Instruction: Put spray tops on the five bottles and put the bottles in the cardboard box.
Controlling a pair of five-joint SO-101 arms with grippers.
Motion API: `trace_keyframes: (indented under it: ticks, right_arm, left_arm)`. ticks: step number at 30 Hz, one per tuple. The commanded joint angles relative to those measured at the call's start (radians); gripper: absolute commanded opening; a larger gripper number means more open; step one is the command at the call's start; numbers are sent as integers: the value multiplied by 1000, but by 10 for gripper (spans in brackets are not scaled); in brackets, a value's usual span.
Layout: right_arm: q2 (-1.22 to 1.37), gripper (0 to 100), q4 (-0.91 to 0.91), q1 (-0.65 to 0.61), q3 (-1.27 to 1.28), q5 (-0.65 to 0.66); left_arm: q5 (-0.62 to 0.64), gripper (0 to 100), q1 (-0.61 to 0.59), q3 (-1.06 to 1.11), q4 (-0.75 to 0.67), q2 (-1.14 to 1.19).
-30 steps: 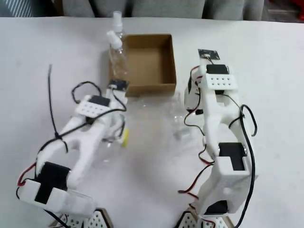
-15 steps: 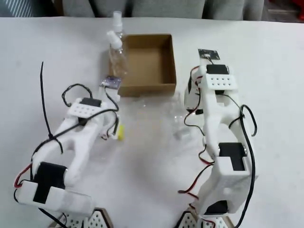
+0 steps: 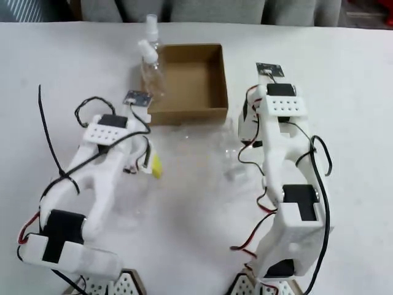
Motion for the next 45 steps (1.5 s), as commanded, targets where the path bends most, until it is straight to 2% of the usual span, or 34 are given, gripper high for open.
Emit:
trace_keyframes:
  ticks: [1, 14, 22, 28, 30, 35, 45]
  right_arm:
    - [-24, 31, -15, 18, 17, 12]
    - [-24, 31, -28, 16, 26, 12]
    - [-24, 31, -28, 18, 26, 12]
    - [-24, 31, -28, 18, 26, 12]
    - [-24, 31, -28, 18, 26, 12]
    - [-24, 31, -28, 19, 26, 12]
    - [-24, 32, -28, 19, 26, 12]
  left_arm:
    - [0, 276, -8, -61, 14, -16]
    - [6, 275, -8, -89, -32, -2]
    - [9, 275, -12, -193, -9, 208]
    - [14, 274, -13, -238, 21, 243]
    - [46, 255, -13, -242, 20, 248]
    - [57, 96, 5, -236, 21, 248]
    - [57, 102, 13, -216, 18, 219]
